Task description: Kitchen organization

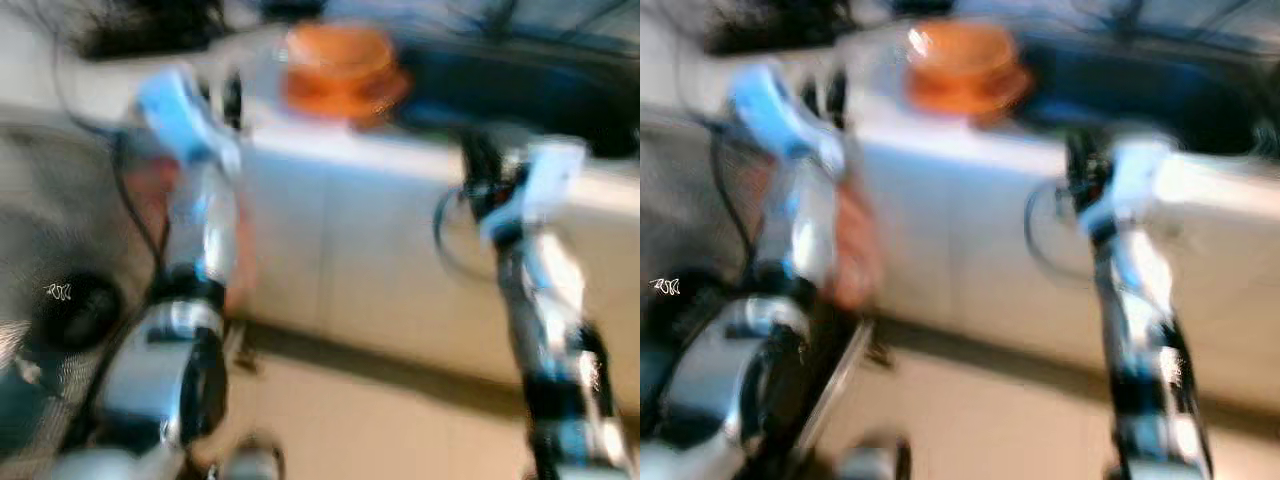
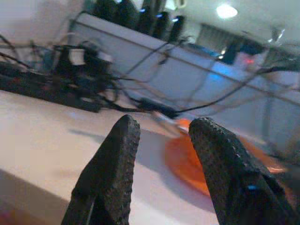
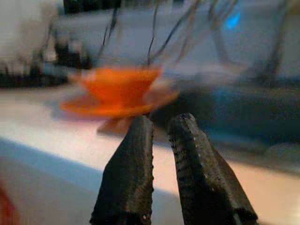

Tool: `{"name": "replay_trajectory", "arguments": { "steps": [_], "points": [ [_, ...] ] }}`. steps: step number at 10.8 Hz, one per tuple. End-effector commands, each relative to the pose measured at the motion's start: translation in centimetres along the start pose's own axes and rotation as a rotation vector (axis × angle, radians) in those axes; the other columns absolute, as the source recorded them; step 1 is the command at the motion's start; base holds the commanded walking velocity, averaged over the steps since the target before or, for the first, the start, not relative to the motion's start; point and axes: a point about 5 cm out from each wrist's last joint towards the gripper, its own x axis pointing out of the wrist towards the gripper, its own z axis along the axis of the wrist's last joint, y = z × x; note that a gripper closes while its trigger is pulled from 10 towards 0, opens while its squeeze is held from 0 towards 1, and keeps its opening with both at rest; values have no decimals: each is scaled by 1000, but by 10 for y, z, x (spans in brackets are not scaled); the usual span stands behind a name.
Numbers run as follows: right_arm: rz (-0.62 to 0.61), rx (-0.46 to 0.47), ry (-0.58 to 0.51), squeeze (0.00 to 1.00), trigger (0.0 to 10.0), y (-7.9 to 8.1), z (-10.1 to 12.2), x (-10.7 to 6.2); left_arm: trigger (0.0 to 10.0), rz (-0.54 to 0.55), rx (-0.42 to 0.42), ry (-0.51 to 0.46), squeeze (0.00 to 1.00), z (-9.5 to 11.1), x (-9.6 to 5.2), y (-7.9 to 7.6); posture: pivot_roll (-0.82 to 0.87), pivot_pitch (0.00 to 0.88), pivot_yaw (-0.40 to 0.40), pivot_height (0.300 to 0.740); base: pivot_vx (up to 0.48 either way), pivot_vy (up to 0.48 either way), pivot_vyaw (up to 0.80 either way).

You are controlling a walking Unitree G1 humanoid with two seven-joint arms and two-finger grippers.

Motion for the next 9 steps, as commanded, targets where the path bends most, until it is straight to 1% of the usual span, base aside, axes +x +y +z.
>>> {"name": "replay_trajectory", "arguments": {
  "steps": [1,4,5,7,9],
  "points": [
    [31,2,-42,0,10000,8,12,9,10000,4,10,-19,0,9,5,1,-12,170,-25,740,480,0,0],
    [24,4,-39,0,10000,7,11,10,10000,10,15,-21,0,9,5,3,-6,180,-31,740,480,0,0],
    [23,5,-41,0,10000,7,11,10,10000,7,22,-46,0,12,4,3,-6,180,-31,740,0,0,0],
    [21,5,-41,0,10000,6,11,10,10000,-4,0,-63,0,14,4,1,-6,180,-31,740,0,0,0],
    [21,7,-41,0,10000,7,11,10,10000,-8,-2,-67,0,15,4,1,-8,182,-28,740,0,0,0]
  ]
}}
